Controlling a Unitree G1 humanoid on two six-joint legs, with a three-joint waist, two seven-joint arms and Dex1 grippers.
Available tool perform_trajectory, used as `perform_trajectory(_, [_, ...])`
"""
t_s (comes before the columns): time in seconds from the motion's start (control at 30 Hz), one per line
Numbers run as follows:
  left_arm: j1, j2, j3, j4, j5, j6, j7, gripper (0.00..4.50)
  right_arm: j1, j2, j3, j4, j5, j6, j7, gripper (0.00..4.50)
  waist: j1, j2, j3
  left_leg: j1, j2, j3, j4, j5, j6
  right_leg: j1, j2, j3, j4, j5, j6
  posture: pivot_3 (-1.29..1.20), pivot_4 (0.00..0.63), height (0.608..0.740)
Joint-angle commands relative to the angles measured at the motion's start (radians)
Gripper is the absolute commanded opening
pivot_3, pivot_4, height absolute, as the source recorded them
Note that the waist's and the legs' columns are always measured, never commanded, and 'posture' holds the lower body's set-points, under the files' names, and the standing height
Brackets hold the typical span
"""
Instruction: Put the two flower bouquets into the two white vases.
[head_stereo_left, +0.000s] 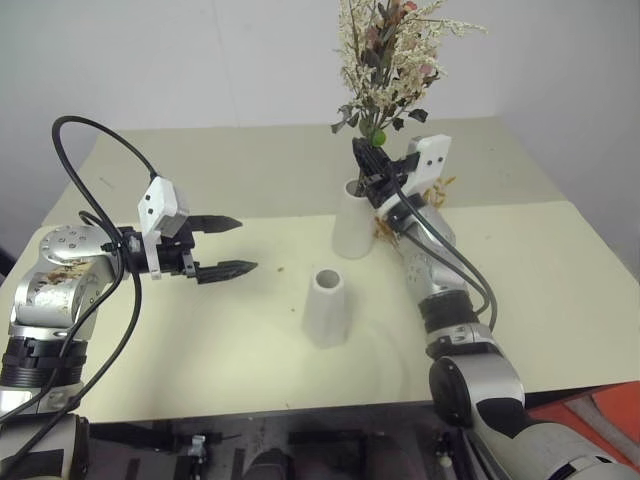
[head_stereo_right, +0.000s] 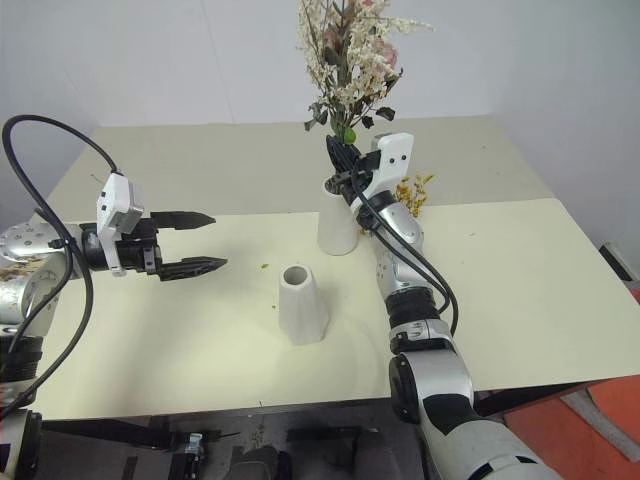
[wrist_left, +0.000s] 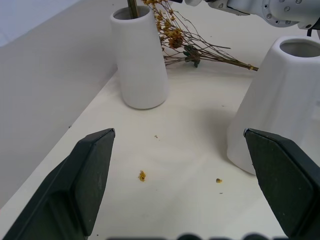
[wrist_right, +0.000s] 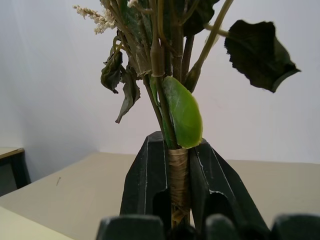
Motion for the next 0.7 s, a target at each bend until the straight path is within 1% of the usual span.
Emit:
perform_trajectory(0.03, [0.000,0.020,0.025,-0.026,-0.007,-0.002,0.002,4.50,-0.016,0.002,-0.003,-0.025,0.009,-0.037,0.009,1.58,0.000,0.000,0.000,0.000,0.000,0.000,0.000,0.000,0.000,0.000,0.000,0.000,0.000,0.000,0.000,0.00,0.150,0.740])
perform_trajectory(0.13, [0.001,0.024,0.021,-0.024,-0.001,-0.003,0.000,4.50,-0.010,0.000,-0.001,-0.051,0.010,-0.025,0.015,2.64,0.000,0.000,0.000,0.000,0.000,0.000,0.000,0.000,0.000,0.000,0.000,0.000,0.000,0.000,0.000,0.00,0.150,0.740])
perform_trajectory(0.27, [-0.002,0.028,0.017,-0.018,0.004,-0.009,-0.001,4.50,0.008,-0.002,0.015,-0.111,-0.019,0.006,-0.033,3.98,0.001,0.000,0.000,0.000,0.000,0.000,0.000,0.000,0.000,0.000,0.000,0.000,0.000,0.000,0.000,0.00,0.150,0.740])
perform_trajectory(0.33, [-0.008,0.027,0.010,-0.013,0.009,-0.012,0.000,4.50,0.023,-0.006,0.028,-0.149,-0.041,0.020,-0.060,4.46,0.000,0.000,0.000,0.000,0.000,0.000,0.000,0.000,0.000,0.000,0.000,0.000,0.000,0.000,0.000,0.00,0.150,0.740])
perform_trajectory(0.5, [-0.021,0.022,-0.001,-0.003,0.018,-0.017,-0.002,4.50,0.090,-0.022,0.046,-0.282,-0.044,0.086,-0.087,4.46,0.002,0.000,0.000,0.000,0.000,0.000,0.000,0.000,0.000,0.000,0.000,0.000,0.000,0.000,0.000,0.00,0.150,0.740])
perform_trajectory(0.7, [-0.031,0.018,-0.010,0.009,0.025,-0.020,-0.008,4.50,0.177,-0.078,0.113,-0.410,-0.086,0.191,-0.072,4.46,0.002,0.000,0.000,0.000,0.000,0.000,0.000,0.000,0.000,0.000,0.000,0.000,0.000,0.000,0.000,0.00,0.150,0.740])
